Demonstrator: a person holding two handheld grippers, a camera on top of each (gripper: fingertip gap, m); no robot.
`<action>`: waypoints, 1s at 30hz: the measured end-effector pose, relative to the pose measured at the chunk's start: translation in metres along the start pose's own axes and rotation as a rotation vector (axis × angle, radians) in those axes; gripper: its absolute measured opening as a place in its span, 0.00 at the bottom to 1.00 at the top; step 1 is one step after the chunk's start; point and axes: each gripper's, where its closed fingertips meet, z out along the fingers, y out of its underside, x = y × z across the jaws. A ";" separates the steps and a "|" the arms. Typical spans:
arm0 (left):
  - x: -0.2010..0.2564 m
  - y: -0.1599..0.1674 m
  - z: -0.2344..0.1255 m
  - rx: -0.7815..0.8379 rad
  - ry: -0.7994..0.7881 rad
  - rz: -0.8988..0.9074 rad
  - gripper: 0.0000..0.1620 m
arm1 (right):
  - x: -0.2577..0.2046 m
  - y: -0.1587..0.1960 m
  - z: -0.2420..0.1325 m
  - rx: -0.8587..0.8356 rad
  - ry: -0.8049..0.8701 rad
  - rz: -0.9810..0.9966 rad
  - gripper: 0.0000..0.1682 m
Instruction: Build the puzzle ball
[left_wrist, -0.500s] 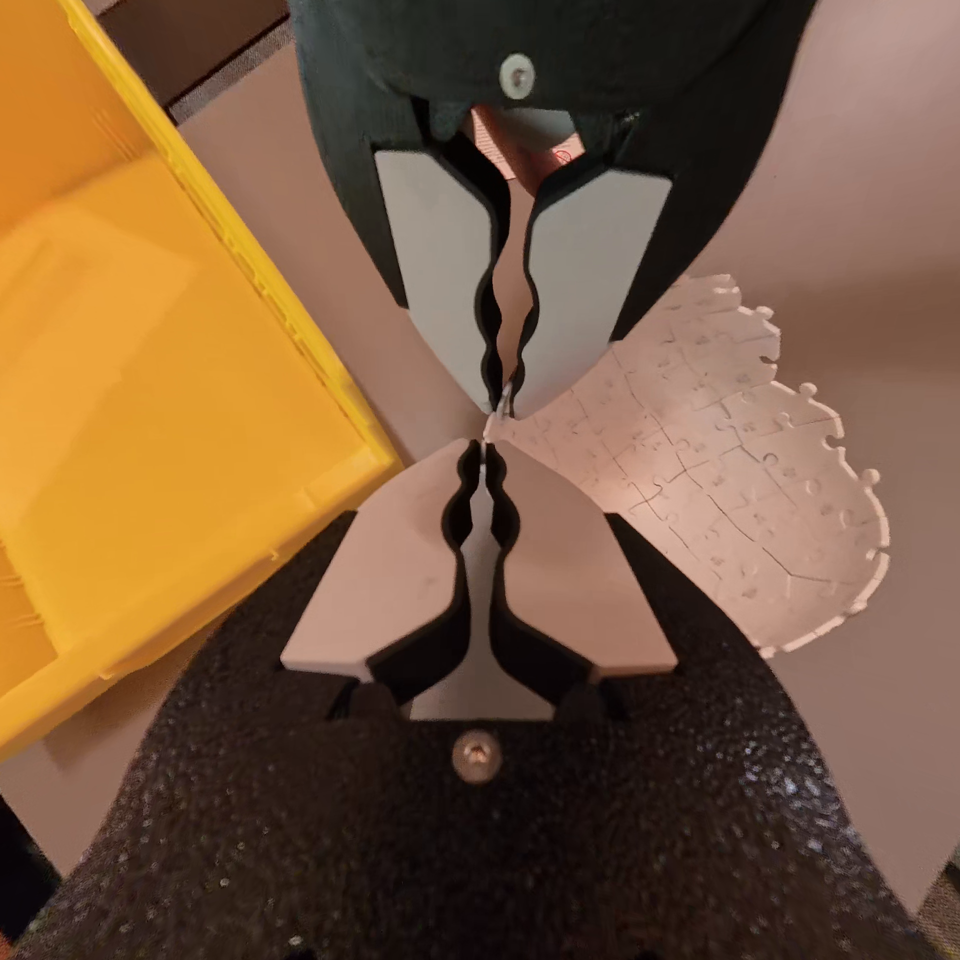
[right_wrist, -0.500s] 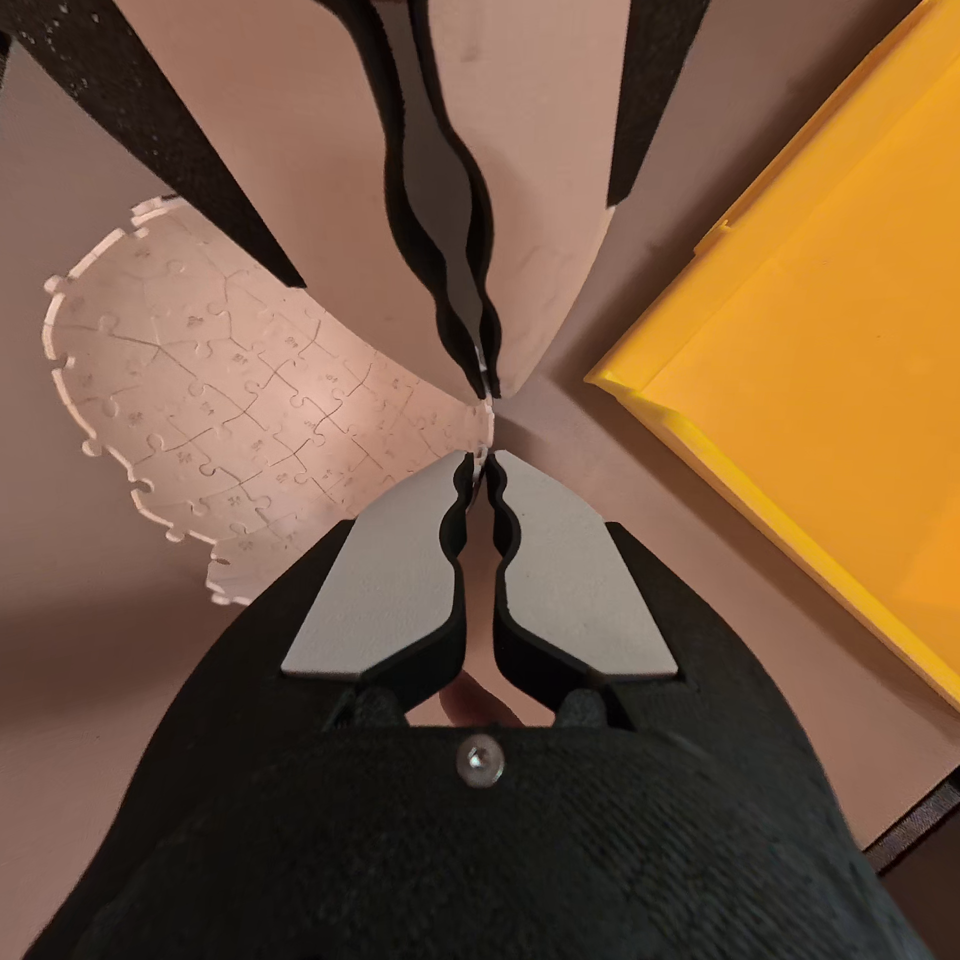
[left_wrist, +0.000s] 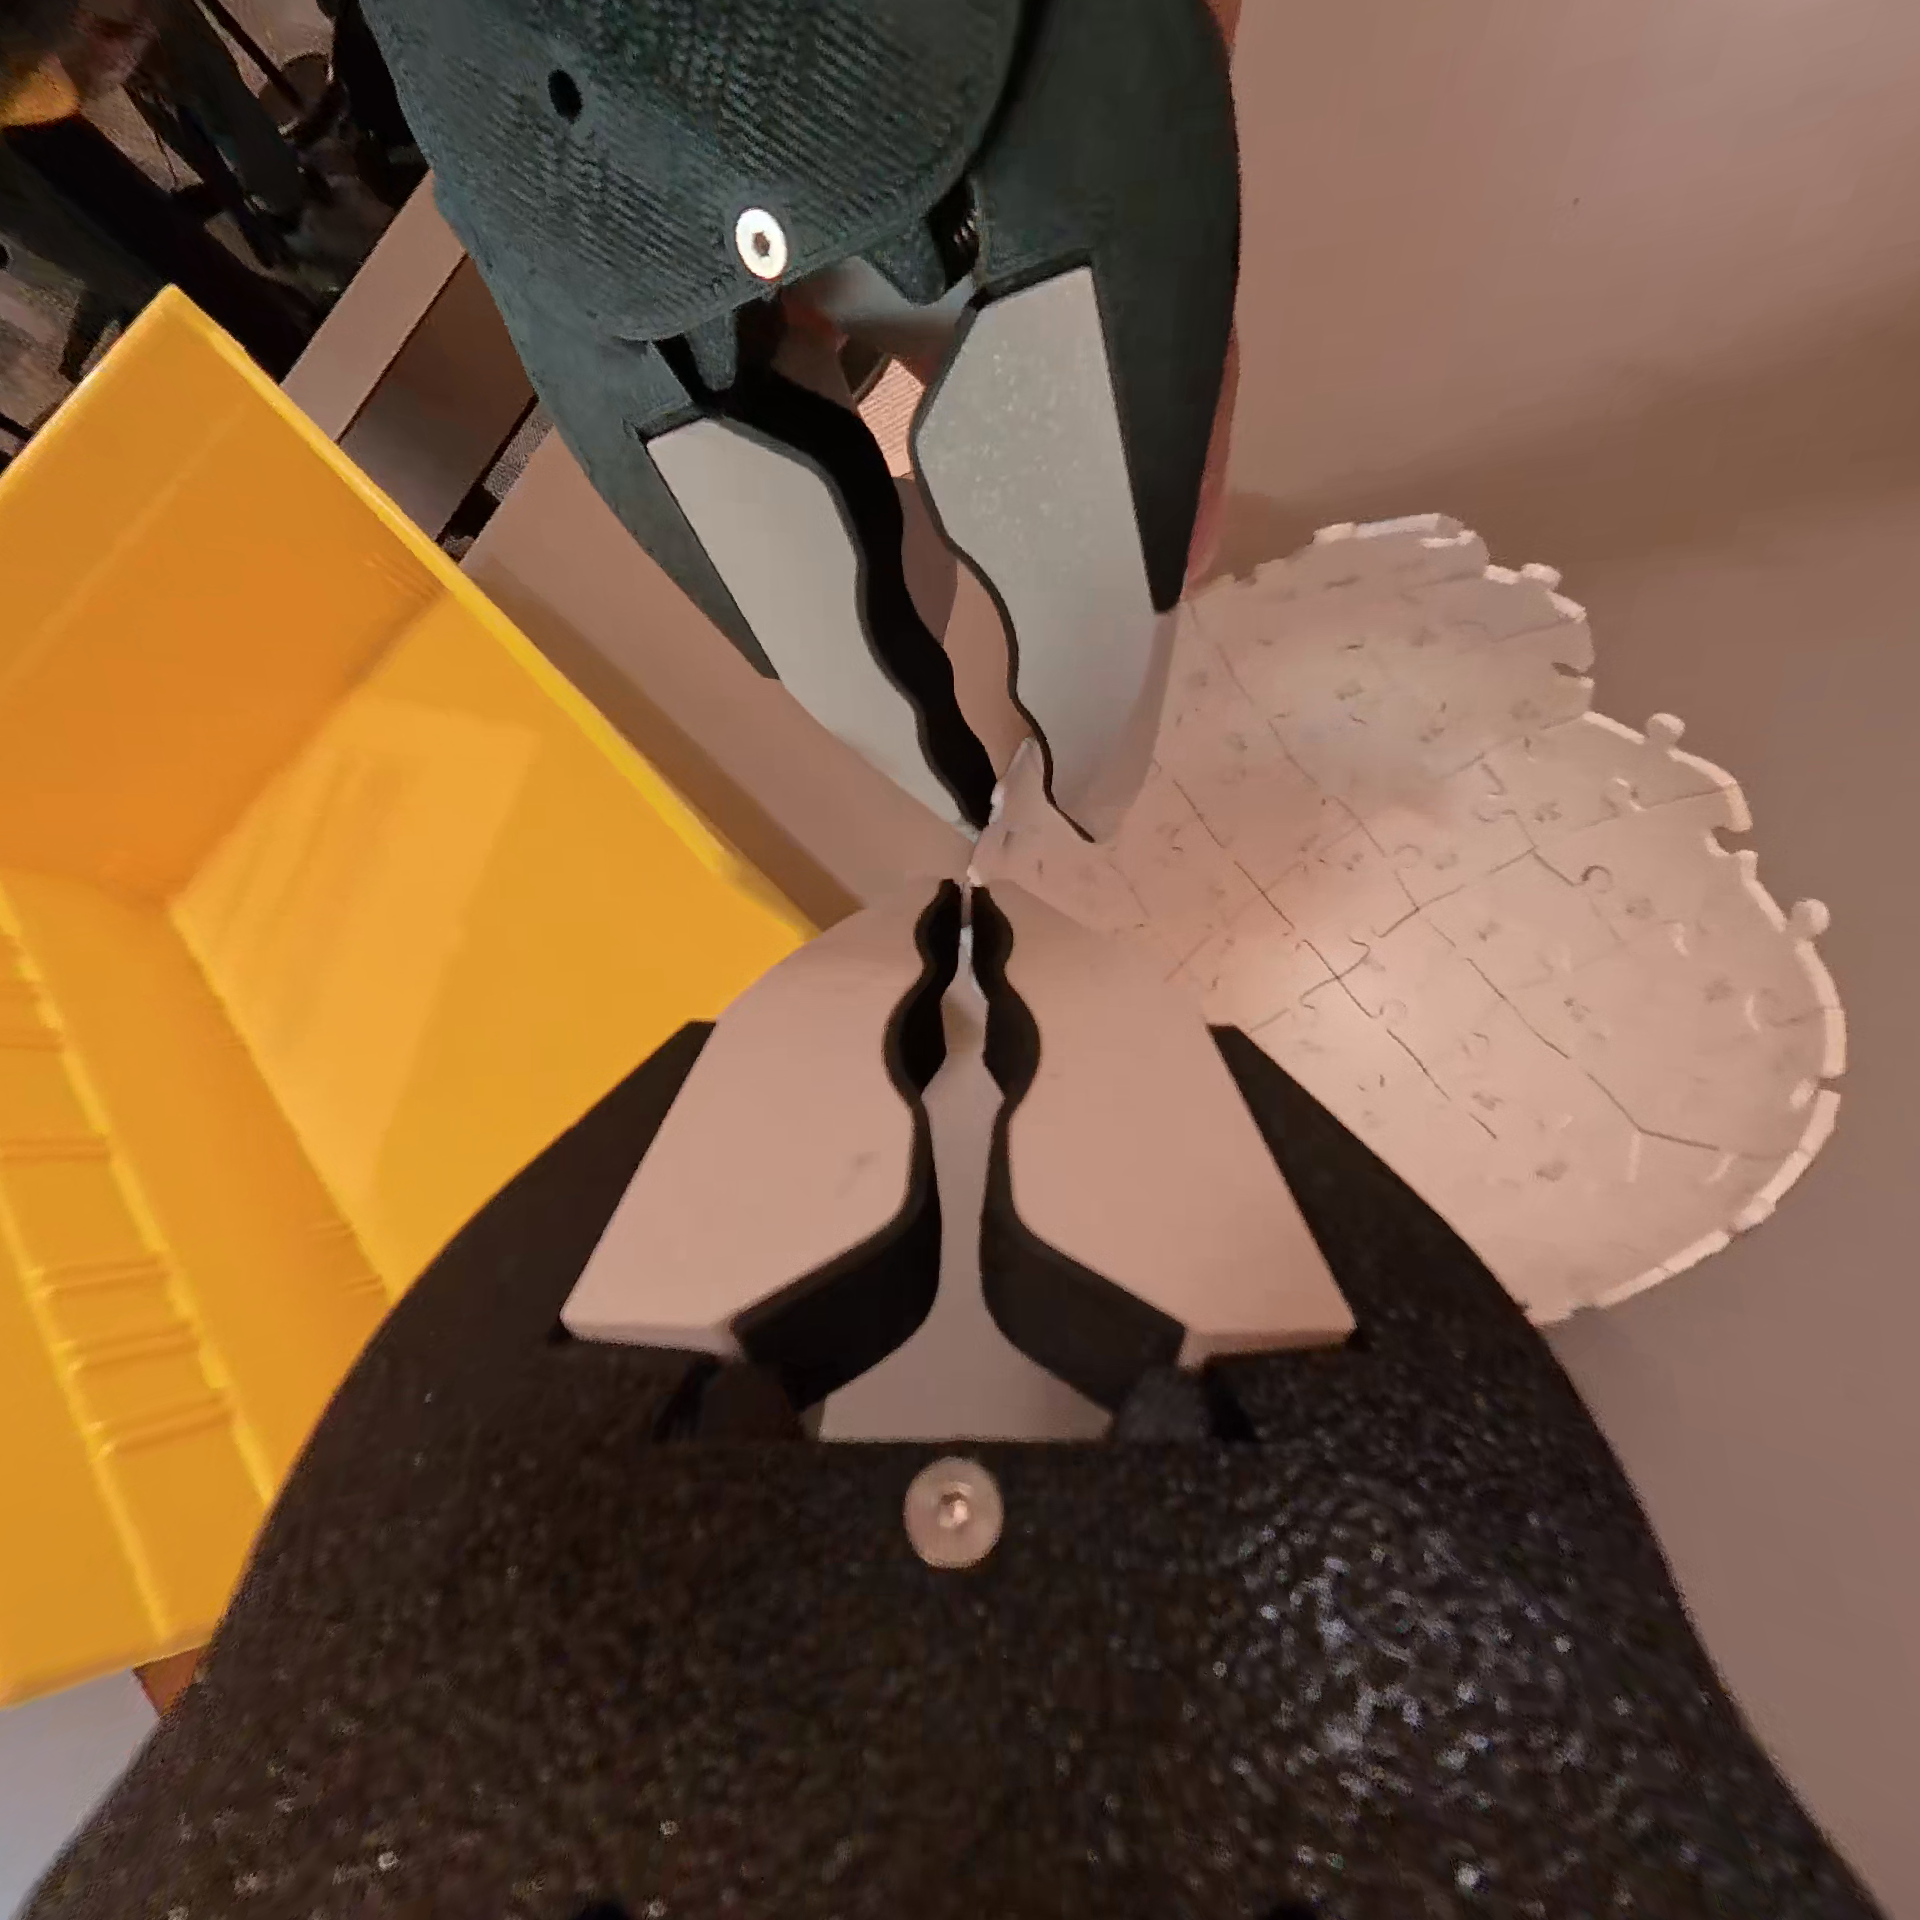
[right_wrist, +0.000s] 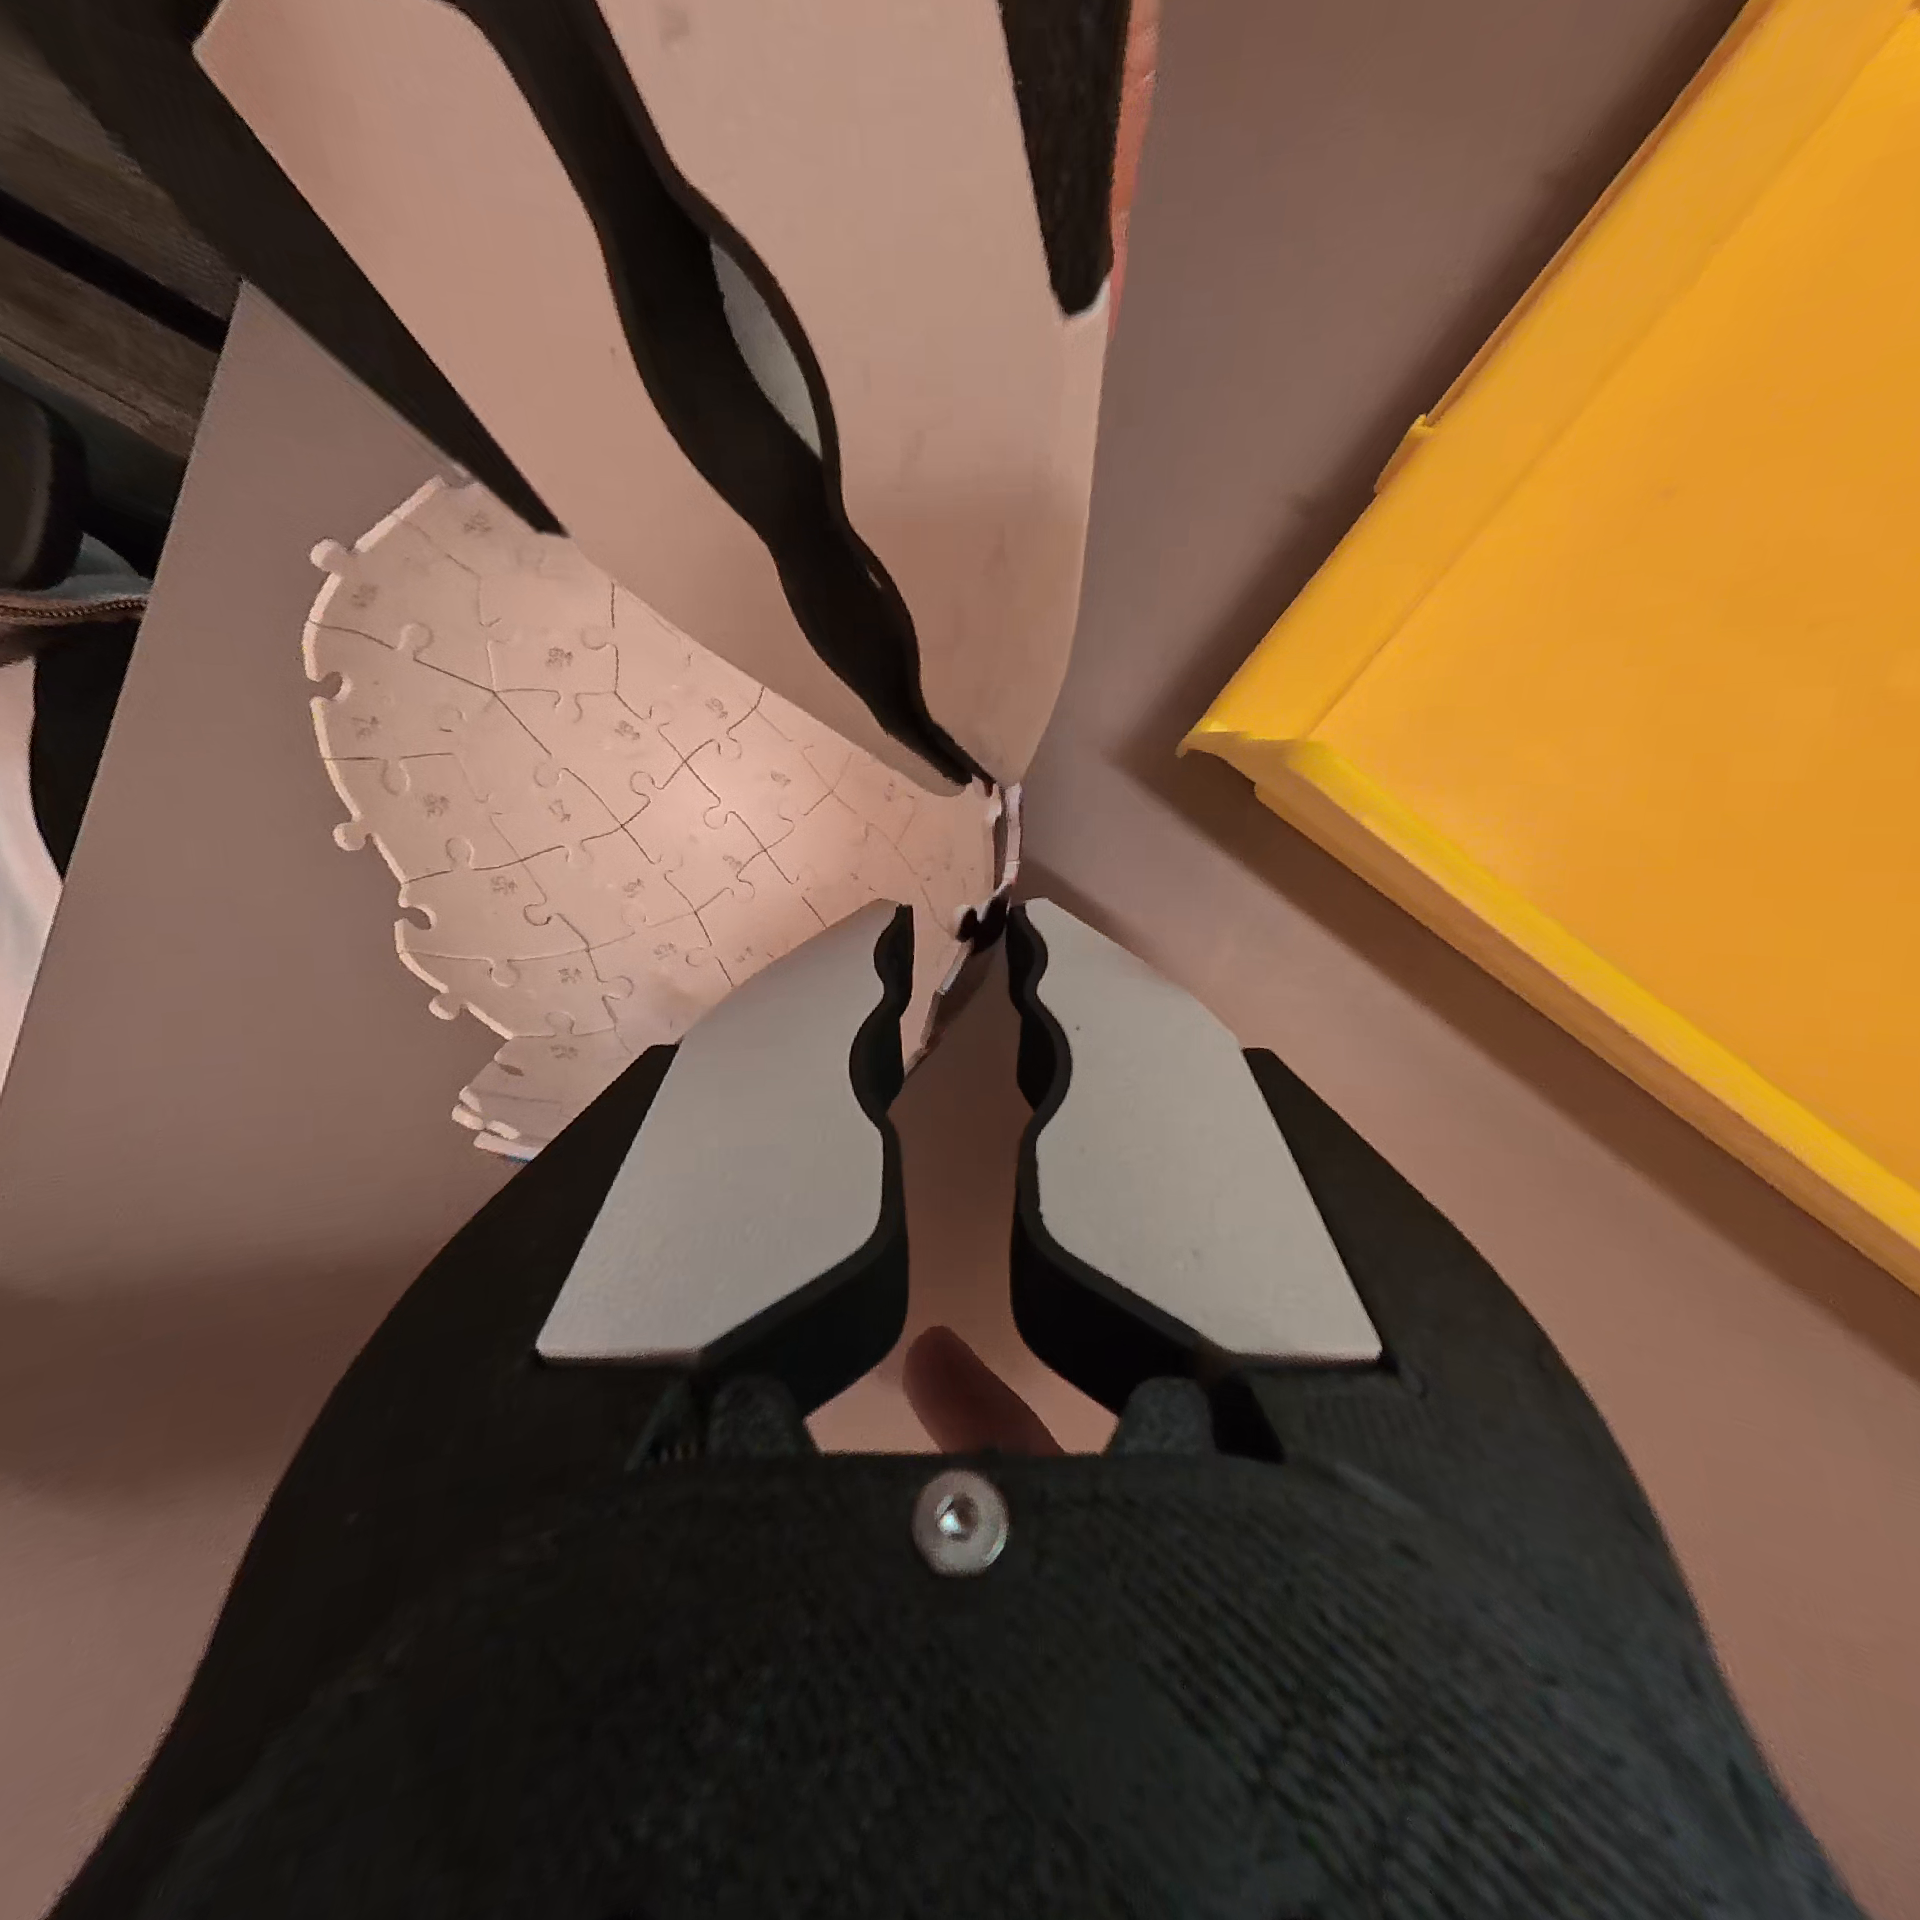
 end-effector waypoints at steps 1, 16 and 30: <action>0.000 0.000 -0.001 0.005 0.002 0.008 0.01 | 0.000 0.000 0.000 0.005 -0.004 -0.001 0.10; -0.002 -0.002 0.001 -0.007 -0.025 0.114 0.01 | 0.005 0.006 0.000 -0.018 0.010 -0.016 0.07; -0.005 0.001 0.008 -0.076 -0.022 0.172 0.01 | 0.008 0.005 0.001 -0.027 0.014 0.002 0.07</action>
